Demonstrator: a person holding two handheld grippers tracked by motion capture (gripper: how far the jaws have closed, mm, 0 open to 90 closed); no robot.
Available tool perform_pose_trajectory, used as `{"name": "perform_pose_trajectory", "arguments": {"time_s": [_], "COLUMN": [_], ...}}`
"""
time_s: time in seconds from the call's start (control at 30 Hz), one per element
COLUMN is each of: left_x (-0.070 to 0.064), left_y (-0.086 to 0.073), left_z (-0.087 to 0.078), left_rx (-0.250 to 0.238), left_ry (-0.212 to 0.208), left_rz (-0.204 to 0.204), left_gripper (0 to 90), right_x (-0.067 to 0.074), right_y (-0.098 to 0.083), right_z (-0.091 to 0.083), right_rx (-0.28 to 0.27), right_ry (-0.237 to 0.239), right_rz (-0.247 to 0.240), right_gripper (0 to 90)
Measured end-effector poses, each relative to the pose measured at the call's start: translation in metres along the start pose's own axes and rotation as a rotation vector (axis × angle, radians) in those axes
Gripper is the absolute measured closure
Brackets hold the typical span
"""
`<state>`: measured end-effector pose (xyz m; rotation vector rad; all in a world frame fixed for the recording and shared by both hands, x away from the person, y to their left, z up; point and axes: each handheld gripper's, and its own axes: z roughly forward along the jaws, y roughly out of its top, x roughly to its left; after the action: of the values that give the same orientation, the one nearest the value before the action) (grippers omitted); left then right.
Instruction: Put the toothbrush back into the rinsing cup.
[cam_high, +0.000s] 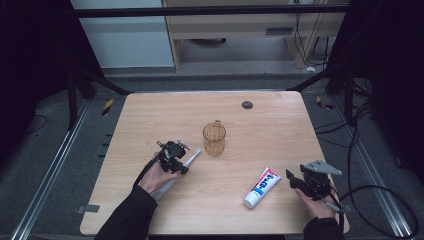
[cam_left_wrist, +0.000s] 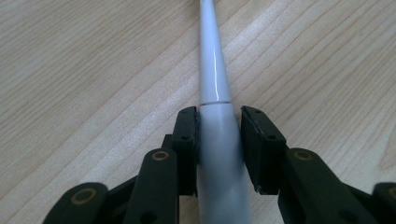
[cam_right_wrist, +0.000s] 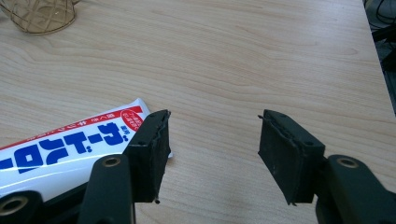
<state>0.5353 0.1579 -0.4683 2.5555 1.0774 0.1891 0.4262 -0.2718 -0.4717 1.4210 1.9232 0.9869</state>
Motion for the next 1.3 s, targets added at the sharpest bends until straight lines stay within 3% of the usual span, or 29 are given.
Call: {"name": "perform_pose_trajectory", "arguments": {"time_s": [0.43,1.3], "left_x": [-0.001,0.0], "left_y": [-0.001,-0.007], "left_z": [-0.002,-0.039], "left_rx": [0.004,-0.148], "left_ry": [-0.005,0.026], "left_rz": [0.012,0.0], "left_gripper": [67.9,68.3], "right_x": [-0.001,-0.001], "right_y": [0.0,0.0], "right_z": [0.0,0.0], "right_rx": [-0.002,-0.005], "right_ry": [0.002,0.002], "right_rz": [-0.004,-0.002], "right_gripper": [44.3,45.0]}}
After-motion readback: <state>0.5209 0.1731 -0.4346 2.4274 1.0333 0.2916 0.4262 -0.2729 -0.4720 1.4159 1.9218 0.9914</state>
